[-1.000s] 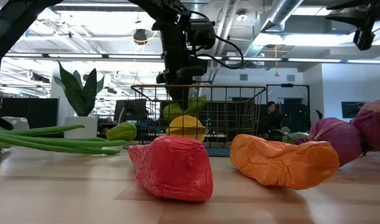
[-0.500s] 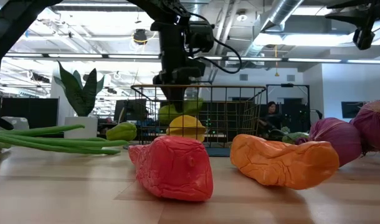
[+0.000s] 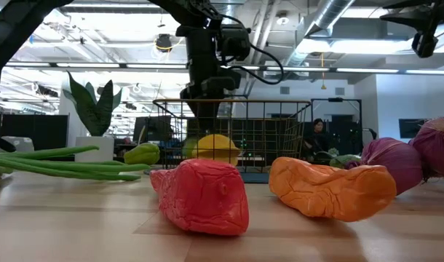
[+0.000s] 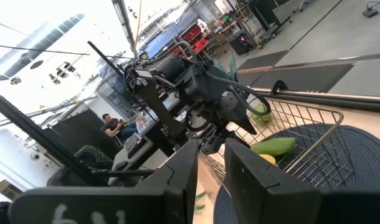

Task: Build produce basket
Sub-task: Put the green cucumber into the wire basket

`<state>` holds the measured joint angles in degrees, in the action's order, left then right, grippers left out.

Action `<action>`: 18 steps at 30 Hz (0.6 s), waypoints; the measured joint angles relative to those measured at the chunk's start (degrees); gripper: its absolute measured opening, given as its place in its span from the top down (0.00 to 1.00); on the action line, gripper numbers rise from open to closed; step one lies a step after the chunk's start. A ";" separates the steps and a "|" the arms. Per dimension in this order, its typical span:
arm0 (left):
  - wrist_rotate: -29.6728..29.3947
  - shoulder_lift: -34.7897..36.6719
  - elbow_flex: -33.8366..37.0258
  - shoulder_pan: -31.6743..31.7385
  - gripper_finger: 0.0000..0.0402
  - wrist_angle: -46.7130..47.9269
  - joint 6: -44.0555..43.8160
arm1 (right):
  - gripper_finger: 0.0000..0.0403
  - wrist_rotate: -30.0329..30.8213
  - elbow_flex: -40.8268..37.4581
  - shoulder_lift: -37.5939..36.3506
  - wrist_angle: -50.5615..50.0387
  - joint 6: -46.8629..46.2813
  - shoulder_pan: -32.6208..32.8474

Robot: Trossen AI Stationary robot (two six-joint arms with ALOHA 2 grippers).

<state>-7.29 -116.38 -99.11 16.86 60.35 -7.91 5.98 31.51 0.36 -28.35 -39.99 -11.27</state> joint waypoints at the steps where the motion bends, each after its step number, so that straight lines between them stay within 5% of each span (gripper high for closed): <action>1: 0.00 0.00 0.00 0.00 0.55 -0.01 0.09 | 0.75 0.00 0.00 0.00 0.01 0.00 0.00; 9: 3.58 0.04 -3.31 -0.12 0.55 3.17 3.37 | 0.75 0.01 0.00 0.00 0.00 -0.41 0.00; 18: 0.22 0.15 -23.56 -3.27 0.55 20.33 8.10 | 0.75 1.66 5.92 9.75 -14.44 -6.90 -0.02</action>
<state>-7.07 -116.22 -122.67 13.60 80.68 0.19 7.64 37.43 10.11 -42.78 -46.89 -11.29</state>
